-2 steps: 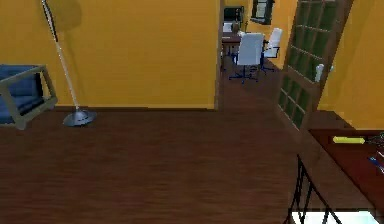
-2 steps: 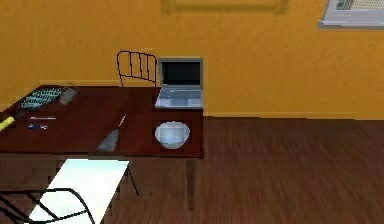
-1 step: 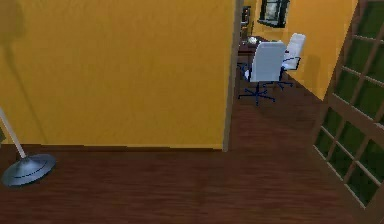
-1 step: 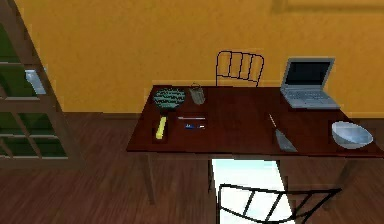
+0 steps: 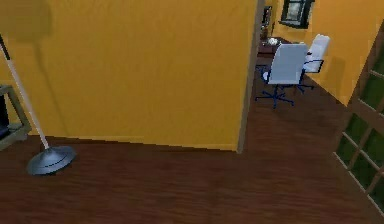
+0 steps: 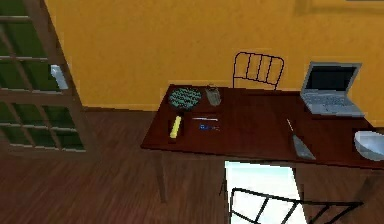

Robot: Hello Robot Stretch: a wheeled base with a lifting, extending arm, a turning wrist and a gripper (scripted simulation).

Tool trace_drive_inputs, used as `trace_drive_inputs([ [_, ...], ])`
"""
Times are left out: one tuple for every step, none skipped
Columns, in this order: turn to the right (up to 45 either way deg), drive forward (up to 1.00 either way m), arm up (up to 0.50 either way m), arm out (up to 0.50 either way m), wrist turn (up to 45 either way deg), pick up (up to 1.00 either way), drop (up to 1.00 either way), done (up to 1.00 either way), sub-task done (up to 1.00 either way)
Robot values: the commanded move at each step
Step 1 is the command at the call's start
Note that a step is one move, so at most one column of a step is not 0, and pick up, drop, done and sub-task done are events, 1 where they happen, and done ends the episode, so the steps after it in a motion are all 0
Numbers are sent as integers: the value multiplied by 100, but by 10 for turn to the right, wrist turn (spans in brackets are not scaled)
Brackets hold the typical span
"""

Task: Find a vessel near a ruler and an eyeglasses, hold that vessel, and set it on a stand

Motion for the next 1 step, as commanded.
trace_drive_inputs([
  [-30,0,0,0,0,0,0,0,0],
])
